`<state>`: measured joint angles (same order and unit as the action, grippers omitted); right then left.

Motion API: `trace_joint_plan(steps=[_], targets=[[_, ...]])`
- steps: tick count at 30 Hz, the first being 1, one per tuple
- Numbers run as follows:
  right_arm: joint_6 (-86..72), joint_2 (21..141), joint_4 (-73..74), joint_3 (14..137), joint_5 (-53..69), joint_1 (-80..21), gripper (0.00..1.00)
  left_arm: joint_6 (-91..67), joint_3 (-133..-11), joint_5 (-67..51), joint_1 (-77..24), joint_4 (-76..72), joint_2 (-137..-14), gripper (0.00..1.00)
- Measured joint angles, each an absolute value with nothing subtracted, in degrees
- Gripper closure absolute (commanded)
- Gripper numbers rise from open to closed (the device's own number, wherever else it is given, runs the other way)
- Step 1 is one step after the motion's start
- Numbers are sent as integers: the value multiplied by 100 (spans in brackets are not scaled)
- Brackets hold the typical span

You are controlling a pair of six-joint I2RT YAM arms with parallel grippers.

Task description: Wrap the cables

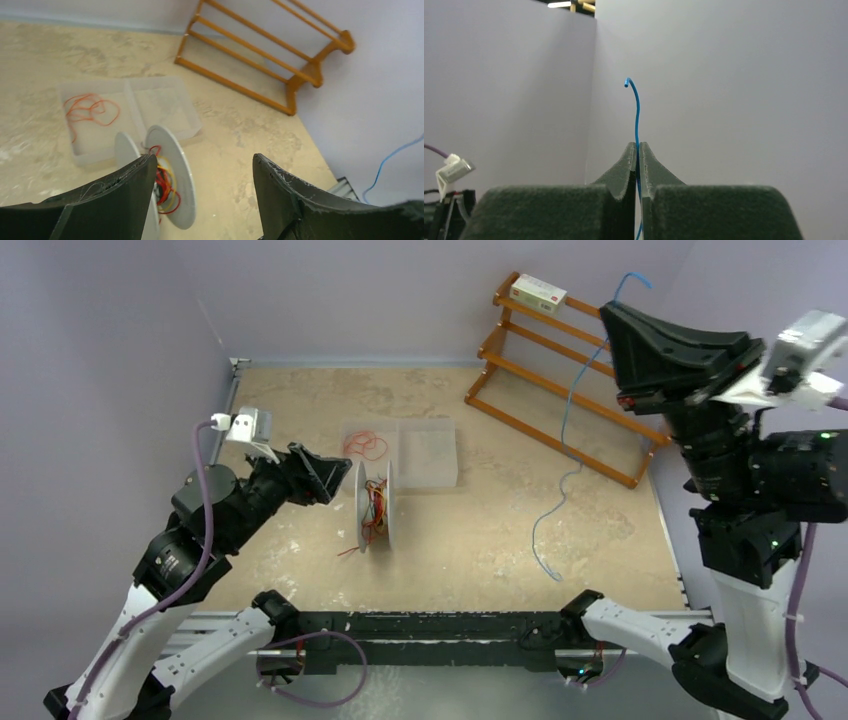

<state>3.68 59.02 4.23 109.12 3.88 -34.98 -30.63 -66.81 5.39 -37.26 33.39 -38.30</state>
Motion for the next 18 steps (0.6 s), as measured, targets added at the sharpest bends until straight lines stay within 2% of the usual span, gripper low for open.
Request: trace_joint_plan(steps=[8,18], targets=[[456,5500,484,8663,425,-3498,100,-3522,-6630,1575,-3726,4213,-3837,32],[340,5682,749,6816,543,-3498,100,-3852,-6276,1723,-3726,4703,-4121,33]])
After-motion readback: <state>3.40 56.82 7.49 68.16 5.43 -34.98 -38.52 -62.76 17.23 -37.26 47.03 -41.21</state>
